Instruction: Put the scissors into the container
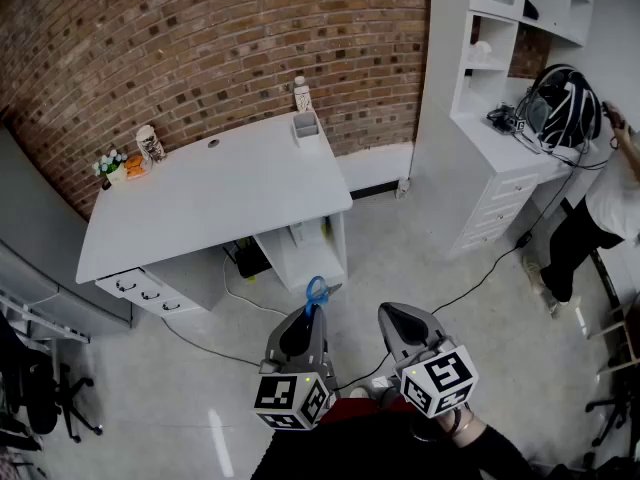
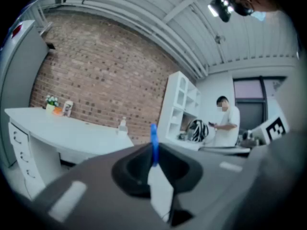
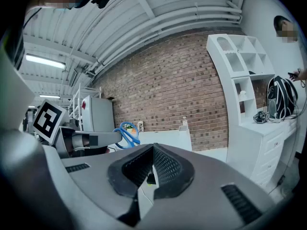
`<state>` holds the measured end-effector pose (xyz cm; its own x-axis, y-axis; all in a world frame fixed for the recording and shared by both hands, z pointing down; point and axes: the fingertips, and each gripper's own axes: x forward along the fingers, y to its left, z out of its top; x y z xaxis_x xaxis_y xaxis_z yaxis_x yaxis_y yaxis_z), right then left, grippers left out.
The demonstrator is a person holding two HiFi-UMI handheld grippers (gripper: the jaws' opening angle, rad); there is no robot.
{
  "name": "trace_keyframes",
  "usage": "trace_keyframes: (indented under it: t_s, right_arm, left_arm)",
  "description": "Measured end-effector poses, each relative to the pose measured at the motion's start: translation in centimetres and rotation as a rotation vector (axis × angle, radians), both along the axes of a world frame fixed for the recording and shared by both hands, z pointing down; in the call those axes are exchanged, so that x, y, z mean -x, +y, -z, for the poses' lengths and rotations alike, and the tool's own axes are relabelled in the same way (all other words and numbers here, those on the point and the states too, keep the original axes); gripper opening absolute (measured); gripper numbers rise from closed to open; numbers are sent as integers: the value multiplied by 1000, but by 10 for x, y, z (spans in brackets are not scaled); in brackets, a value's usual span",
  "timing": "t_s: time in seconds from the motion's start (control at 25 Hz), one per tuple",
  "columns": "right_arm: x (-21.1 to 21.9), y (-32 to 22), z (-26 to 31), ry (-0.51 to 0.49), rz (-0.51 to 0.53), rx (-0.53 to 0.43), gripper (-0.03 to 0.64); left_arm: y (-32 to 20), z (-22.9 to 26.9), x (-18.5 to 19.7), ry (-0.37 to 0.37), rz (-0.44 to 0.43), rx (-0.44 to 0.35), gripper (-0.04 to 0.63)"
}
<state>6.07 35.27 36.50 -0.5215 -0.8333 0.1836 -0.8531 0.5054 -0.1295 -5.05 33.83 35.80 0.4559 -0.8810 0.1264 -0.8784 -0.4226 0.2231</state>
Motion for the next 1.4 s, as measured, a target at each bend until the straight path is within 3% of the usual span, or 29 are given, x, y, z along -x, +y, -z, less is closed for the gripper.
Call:
trace_keyframes:
  t_s: [0.76, 1.4]
  right_arm:
    - [-33, -11, -7, -12, -81, 42, 8]
    - [-29, -97, -14, -27, -57, 60, 9]
  left_arm:
    - [-8, -7, 22, -12, 27, 2, 31]
    - [-79, -12, 34, -20, 86, 6, 31]
